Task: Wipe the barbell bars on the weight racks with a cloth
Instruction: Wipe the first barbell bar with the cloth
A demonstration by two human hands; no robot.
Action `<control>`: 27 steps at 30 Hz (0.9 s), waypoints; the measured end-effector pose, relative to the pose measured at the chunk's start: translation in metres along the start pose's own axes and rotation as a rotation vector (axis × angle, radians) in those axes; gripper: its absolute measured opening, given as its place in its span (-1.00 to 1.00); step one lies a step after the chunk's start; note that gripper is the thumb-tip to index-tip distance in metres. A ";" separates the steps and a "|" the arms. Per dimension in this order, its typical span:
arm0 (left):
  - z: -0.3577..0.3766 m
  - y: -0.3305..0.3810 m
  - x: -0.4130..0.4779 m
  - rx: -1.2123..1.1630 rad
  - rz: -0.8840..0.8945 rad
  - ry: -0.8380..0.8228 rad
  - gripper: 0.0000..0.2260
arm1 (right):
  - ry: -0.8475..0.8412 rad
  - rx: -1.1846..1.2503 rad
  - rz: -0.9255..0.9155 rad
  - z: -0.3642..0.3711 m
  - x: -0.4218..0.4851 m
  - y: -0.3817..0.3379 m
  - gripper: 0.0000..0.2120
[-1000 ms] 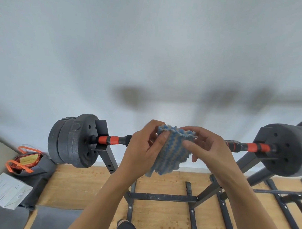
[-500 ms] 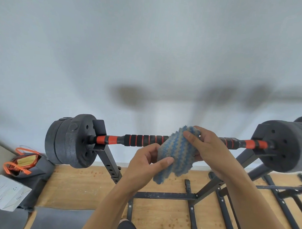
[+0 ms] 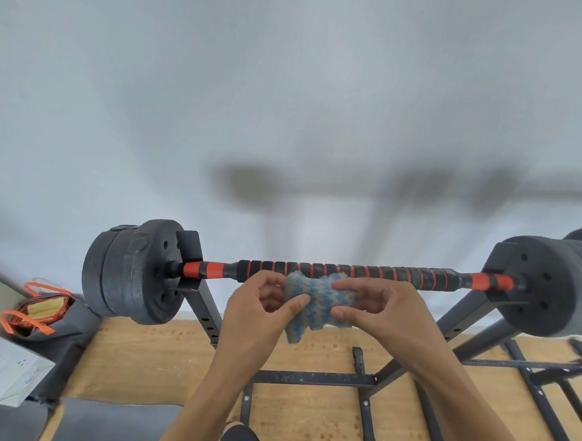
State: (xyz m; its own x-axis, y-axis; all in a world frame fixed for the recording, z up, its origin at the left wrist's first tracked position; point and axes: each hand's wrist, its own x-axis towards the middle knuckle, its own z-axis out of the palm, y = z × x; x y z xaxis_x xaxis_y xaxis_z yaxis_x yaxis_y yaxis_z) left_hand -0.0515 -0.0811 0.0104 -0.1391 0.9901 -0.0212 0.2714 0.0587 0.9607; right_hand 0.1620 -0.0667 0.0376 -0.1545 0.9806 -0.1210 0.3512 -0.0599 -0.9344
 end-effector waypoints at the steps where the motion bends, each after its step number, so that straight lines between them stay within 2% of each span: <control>1: -0.002 0.000 0.001 0.024 -0.004 0.006 -0.77 | 0.018 -0.075 -0.023 0.000 0.000 -0.001 -0.73; 3: -0.006 0.002 0.004 0.049 -0.004 -0.024 -0.71 | 0.071 -0.217 -0.080 0.002 -0.001 -0.002 -0.84; 7: -0.021 0.009 0.006 0.094 0.007 -0.274 -0.60 | 0.072 -0.291 -0.186 0.003 0.001 -0.007 -0.93; 9: -0.027 0.008 0.005 0.193 0.064 -0.296 -0.71 | 0.006 -0.316 -0.212 0.003 0.004 -0.006 -0.94; 12: -0.034 0.006 0.001 0.297 0.179 -0.227 -0.89 | -0.044 -0.342 -0.223 0.002 0.002 -0.010 -0.99; 15: -0.039 0.009 -0.003 0.163 0.227 -0.313 -0.92 | -0.061 -0.094 -0.192 0.007 -0.006 -0.024 -0.91; 17: -0.041 0.009 -0.006 0.017 0.187 -0.375 -0.88 | -0.102 0.111 -0.086 0.016 -0.005 -0.030 -0.73; 19: -0.042 0.005 -0.005 -0.033 0.141 -0.353 -0.79 | -0.210 0.201 0.028 0.032 -0.001 -0.023 -0.63; 21: -0.044 -0.005 -0.003 0.029 0.152 -0.313 -0.75 | -0.295 0.248 0.107 0.051 0.001 -0.011 -0.66; 23: -0.048 -0.016 -0.001 0.091 0.167 -0.295 -0.74 | -0.310 0.254 0.129 0.062 0.003 -0.001 -0.63; 27: -0.062 -0.032 0.002 0.109 0.083 -0.333 -0.70 | -0.350 0.119 0.109 0.073 0.012 -0.001 -0.64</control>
State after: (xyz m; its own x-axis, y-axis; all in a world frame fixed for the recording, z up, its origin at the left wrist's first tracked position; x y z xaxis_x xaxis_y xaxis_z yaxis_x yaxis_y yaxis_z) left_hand -0.1193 -0.0894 -0.0030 0.2009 0.9783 -0.0501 0.3709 -0.0286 0.9282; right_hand 0.0924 -0.0682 0.0127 -0.4353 0.8453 -0.3098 0.2768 -0.2018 -0.9395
